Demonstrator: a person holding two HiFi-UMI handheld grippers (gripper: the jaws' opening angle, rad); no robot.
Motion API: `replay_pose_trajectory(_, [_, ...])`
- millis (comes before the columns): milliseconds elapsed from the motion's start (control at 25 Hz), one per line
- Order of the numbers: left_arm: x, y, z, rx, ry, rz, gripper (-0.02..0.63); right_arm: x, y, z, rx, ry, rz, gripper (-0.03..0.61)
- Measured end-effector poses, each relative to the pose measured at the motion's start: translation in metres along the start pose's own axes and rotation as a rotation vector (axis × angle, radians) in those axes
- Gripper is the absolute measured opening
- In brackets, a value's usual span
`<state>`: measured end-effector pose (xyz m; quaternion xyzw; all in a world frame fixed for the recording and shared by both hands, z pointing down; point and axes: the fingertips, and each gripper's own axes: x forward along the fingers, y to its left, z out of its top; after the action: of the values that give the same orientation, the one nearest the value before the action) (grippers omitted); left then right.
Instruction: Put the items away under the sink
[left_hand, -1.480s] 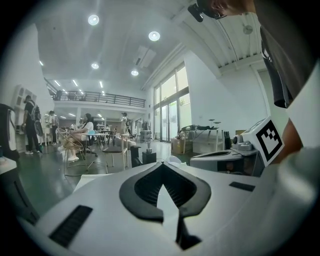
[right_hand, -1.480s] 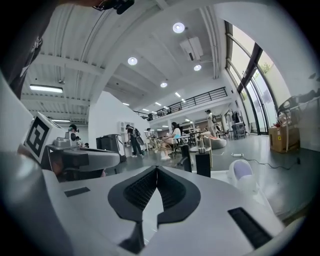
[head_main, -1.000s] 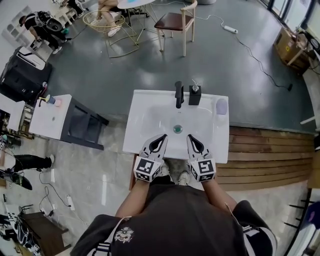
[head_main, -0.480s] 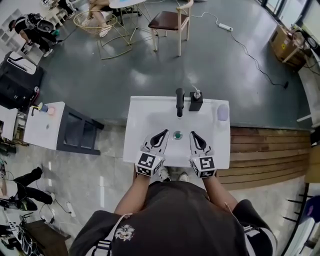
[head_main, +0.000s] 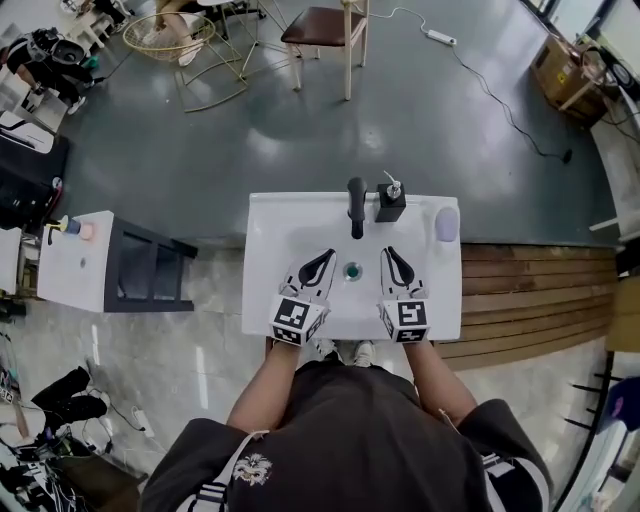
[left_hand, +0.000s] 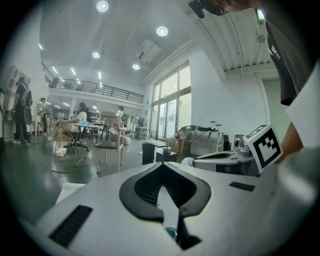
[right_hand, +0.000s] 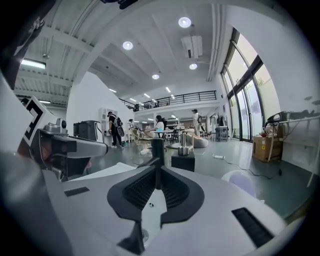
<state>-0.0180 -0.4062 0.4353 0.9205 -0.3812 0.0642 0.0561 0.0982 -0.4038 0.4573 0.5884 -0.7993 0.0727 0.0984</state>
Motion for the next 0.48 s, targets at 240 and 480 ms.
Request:
replay_pose_trajectory(240, [0.011, 0.016, -0.003, 0.000, 0.008, -0.013, -0.002, 0.025, -0.015, -0.004, 0.062, 0.022, -0.053, 0.225])
replay_pose_trajectory(480, [0.021, 0.030, -0.005, -0.005, 0.014, -0.015, -0.002, 0.053, -0.040, 0.007, 0.056, 0.007, -0.164, 0.285])
